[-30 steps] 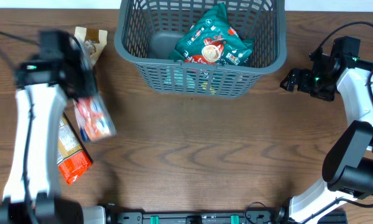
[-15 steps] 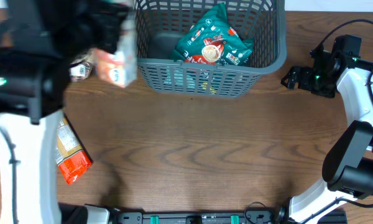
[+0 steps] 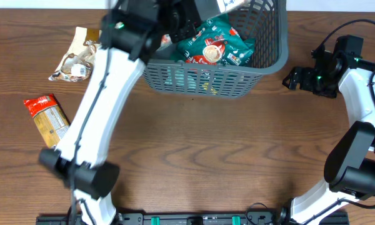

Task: Pack container
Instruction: 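Carry the Kleenex pack with left gripper and drop into basket, then move left gripper to the brown Panatree bag and grasp it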

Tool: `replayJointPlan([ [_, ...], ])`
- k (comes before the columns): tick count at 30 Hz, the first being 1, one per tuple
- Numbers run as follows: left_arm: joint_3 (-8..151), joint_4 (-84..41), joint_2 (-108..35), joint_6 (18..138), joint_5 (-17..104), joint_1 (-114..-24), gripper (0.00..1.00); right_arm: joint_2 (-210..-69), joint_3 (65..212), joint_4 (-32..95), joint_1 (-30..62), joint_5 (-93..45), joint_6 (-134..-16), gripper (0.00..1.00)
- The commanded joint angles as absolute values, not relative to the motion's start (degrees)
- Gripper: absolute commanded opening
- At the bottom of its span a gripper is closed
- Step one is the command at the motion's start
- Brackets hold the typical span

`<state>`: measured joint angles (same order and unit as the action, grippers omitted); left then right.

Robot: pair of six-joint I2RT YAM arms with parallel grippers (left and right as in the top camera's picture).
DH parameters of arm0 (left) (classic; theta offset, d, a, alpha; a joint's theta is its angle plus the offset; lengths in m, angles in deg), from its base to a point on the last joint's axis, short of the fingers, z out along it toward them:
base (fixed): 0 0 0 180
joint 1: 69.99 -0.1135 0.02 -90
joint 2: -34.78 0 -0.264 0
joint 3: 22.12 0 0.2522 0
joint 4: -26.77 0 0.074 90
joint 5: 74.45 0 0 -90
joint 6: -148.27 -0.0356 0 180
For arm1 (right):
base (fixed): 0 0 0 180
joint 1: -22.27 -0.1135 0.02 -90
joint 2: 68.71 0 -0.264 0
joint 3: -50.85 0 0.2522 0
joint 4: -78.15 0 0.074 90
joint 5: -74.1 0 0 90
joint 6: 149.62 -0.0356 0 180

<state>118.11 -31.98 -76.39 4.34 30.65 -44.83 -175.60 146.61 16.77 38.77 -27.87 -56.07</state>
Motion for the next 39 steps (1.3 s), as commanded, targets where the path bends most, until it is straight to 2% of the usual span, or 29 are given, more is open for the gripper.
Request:
replayJointPlan([
  [1,119.2,-31.7,-81.0,1.0,31.5,-45.0,0.06,-175.3,146.5,16.4,38.5,-28.1,-55.2,0.99],
  [7,119.1,-36.9,-89.1,3.4,31.5,-45.0,0.06,-175.3,146.5,16.2,38.5,-28.1,-54.8,0.99],
  [8,119.1,-37.6,-89.7,4.1,31.5,-45.0,0.12,-175.3,146.5,16.2,38.5,-28.1,-54.8,0.99],
  [9,119.1,-38.2,-90.4,5.8,31.4,-45.0,0.40,-175.3,146.5,16.1,38.5,-28.1,-54.8,0.99],
  [11,119.1,-38.8,-90.5,8.1,31.4,-45.0,0.71,-175.3,146.5,15.9,38.5,-28.1,-54.7,0.99],
  [13,119.1,-39.0,-89.4,9.2,31.4,-45.0,0.74,-175.3,146.5,15.8,38.5,-28.1,-54.6,0.99],
  [14,119.1,-39.0,-88.4,9.3,31.3,-45.0,0.79,-175.3,146.5,15.8,38.5,-28.1,-54.5,0.99],
  [16,119.1,-38.8,-86.0,9.3,29.5,-45.0,0.98,-175.3,146.5,15.7,38.5,-28.1,-54.2,0.99],
  [30,119.1,-39.9,-57.0,14.1,11.6,-46.5,0.99,-175.3,146.5,15.2,38.5,-28.1,-53.3,0.99],
  [36,119.1,-46.0,-55.0,30.7,7.2,-57.2,0.99,-175.3,146.5,15.1,38.5,-28.1,-53.1,0.99],
  [39,119.1,-50.1,-58.3,33.1,8.7,-64.2,0.99,-175.3,146.5,15.1,38.5,-28.1,-53.1,0.99],
])
